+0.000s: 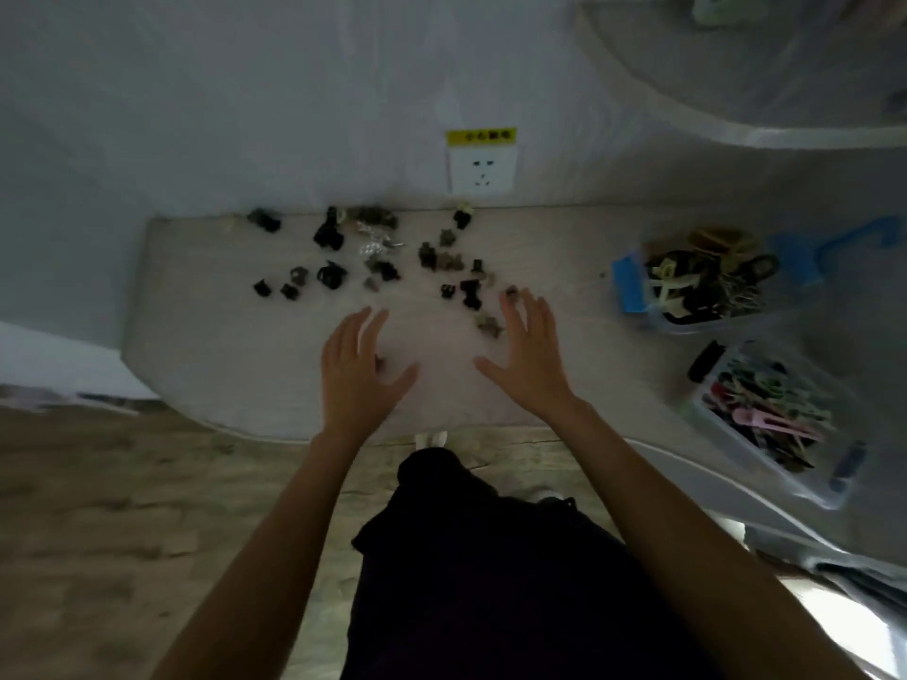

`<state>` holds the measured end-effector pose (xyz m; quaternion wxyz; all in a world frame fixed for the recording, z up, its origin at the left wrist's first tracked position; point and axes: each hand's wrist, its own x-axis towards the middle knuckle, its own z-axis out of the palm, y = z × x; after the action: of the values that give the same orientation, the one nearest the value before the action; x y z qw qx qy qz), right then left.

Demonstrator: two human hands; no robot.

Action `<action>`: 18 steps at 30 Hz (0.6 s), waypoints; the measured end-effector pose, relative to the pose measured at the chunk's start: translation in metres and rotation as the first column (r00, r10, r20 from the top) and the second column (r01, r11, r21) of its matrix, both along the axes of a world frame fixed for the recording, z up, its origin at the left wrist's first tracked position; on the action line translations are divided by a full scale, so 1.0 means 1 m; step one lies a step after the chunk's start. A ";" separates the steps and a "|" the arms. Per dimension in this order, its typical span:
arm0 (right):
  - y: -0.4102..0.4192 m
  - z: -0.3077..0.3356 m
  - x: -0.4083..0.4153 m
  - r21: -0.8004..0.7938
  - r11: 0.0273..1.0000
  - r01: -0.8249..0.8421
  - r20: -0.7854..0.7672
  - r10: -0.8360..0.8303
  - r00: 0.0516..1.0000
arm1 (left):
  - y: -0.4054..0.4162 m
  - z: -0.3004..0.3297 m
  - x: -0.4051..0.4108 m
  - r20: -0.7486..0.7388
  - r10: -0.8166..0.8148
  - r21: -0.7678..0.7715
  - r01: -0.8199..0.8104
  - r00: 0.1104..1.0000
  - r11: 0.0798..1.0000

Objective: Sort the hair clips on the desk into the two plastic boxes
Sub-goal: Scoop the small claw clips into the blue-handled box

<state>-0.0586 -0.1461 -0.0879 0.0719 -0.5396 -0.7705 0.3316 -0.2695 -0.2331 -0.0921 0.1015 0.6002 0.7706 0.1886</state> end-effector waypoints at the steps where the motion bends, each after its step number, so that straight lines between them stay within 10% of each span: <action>1: 0.000 -0.007 -0.003 -0.012 1.000 -0.007 0.048 0.008 0.999 | -0.015 -0.010 -0.003 -0.017 0.032 -0.073 -0.033 0.999 0.997; 6: 0.015 -0.028 -0.021 0.000 1.000 0.031 0.061 -0.030 0.998 | -0.046 -0.046 -0.006 -0.075 0.062 -0.284 -0.081 0.995 0.955; 18: 0.071 -0.035 -0.103 0.011 0.990 0.141 -0.092 -0.139 0.986 | 0.076 -0.043 -0.039 -0.095 -0.011 -0.256 -0.014 0.995 0.967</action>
<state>-0.1620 -0.0749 -0.1234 0.1350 -0.5760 -0.7295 0.3433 -0.3087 -0.1570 -0.1352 0.1409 0.5898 0.7930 0.0583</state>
